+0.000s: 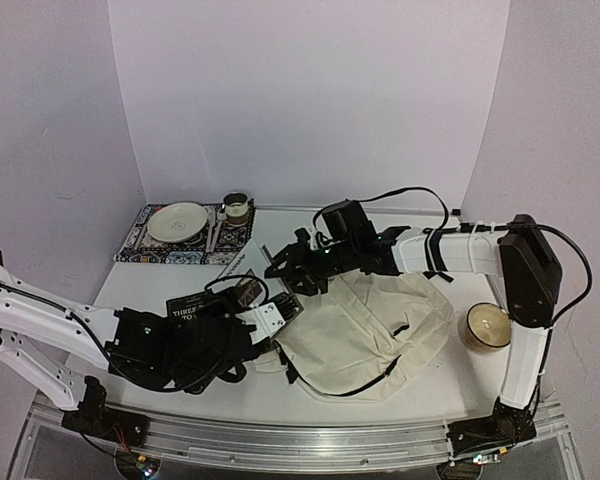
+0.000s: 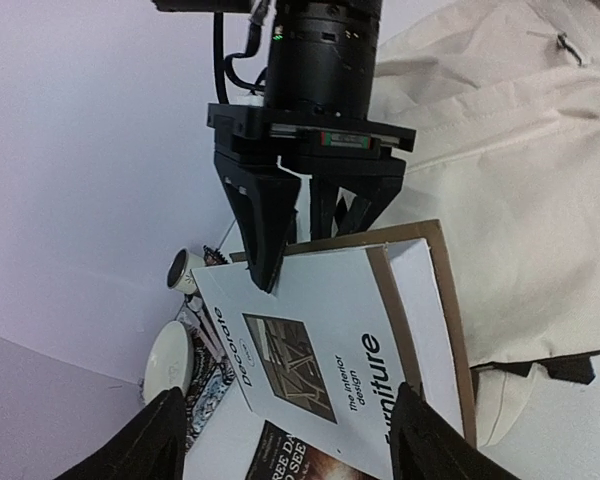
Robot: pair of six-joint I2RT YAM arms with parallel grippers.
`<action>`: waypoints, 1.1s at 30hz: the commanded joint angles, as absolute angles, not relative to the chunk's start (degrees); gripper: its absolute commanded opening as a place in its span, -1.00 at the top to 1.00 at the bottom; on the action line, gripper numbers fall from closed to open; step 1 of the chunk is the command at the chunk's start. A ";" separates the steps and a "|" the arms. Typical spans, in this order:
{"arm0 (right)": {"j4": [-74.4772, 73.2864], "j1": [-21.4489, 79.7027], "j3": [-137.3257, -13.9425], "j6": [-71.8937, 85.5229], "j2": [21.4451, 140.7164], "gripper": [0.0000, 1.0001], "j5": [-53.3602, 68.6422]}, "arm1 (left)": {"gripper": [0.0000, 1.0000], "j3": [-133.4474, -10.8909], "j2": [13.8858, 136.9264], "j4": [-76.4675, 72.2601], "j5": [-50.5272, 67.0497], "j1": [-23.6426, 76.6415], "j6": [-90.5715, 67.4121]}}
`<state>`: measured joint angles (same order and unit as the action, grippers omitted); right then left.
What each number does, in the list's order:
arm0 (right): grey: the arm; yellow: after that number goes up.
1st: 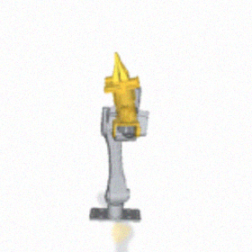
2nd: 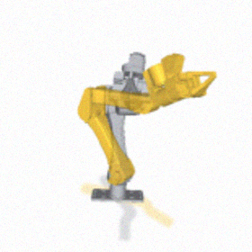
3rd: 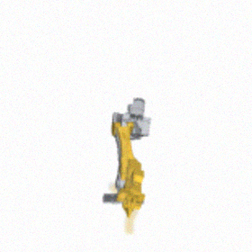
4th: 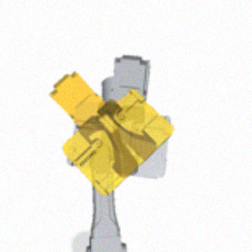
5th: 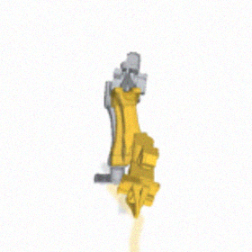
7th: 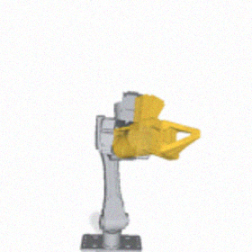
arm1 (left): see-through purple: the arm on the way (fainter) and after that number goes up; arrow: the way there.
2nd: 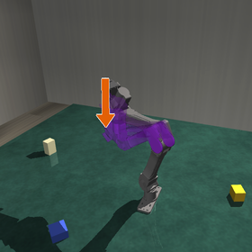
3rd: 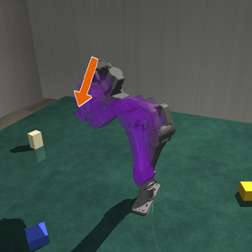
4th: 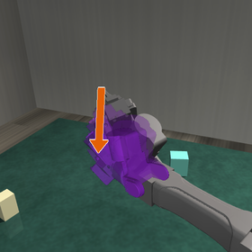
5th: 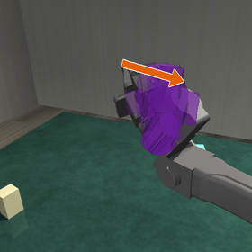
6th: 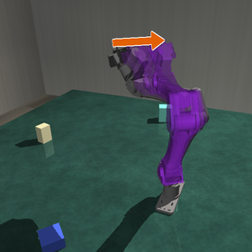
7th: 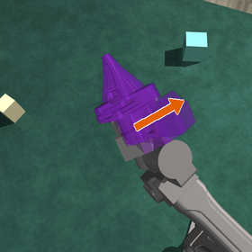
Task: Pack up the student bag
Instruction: Pass from the left arm to the right, then pass from the right arm to the left
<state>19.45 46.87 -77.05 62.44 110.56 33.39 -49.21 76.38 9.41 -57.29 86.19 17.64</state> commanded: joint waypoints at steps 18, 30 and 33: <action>35.12 43.87 -60.69 64.11 93.31 0.27 20.50 | -0.81 -41.44 64.92 4.29 -14.19 56.81 -32.88; 49.09 43.86 -48.59 67.84 83.83 0.28 10.74 | -0.86 -34.15 63.40 -14.67 -5.57 54.32 -56.17; 53.48 43.86 -46.09 69.51 82.59 0.28 8.88 | -0.86 -32.76 65.19 -20.96 -4.04 54.40 -60.43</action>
